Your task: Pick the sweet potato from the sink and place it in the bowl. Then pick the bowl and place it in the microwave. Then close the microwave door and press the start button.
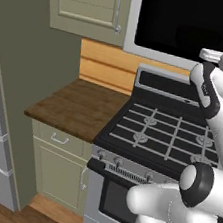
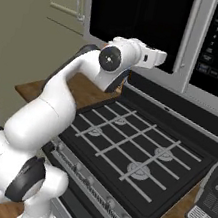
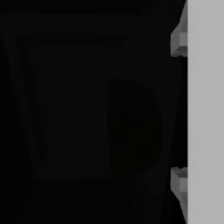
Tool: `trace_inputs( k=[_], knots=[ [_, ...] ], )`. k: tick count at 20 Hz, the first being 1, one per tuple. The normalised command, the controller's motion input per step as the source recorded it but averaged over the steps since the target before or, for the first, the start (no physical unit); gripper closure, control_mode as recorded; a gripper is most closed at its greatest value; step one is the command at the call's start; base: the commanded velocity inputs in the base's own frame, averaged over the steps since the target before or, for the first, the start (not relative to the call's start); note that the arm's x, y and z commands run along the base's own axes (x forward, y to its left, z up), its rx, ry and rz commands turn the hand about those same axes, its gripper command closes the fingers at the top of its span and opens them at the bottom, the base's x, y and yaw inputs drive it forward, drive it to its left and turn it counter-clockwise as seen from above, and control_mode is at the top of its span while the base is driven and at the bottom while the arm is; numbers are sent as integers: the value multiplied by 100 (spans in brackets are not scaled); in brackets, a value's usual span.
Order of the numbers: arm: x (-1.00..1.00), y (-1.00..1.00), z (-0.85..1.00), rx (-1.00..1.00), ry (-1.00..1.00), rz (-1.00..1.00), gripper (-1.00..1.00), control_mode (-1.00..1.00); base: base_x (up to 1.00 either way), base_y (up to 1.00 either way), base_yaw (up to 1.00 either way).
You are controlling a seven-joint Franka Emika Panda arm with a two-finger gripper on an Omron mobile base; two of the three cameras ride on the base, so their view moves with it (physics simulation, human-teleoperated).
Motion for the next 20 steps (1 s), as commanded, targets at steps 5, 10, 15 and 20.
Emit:
trace_inputs(
  k=[5,10,15,20],
  knots=[
    [82,-43,-4,1,-2,11,-100,-100,0,0,0],
    [36,-5,0,0,-5,2,-100,-100,0,0,0],
    [4,24,0,0,-8,0,-100,-100,0,0,0],
    [28,54,0,0,-4,0,-100,-100,0,0,0]
  ],
)
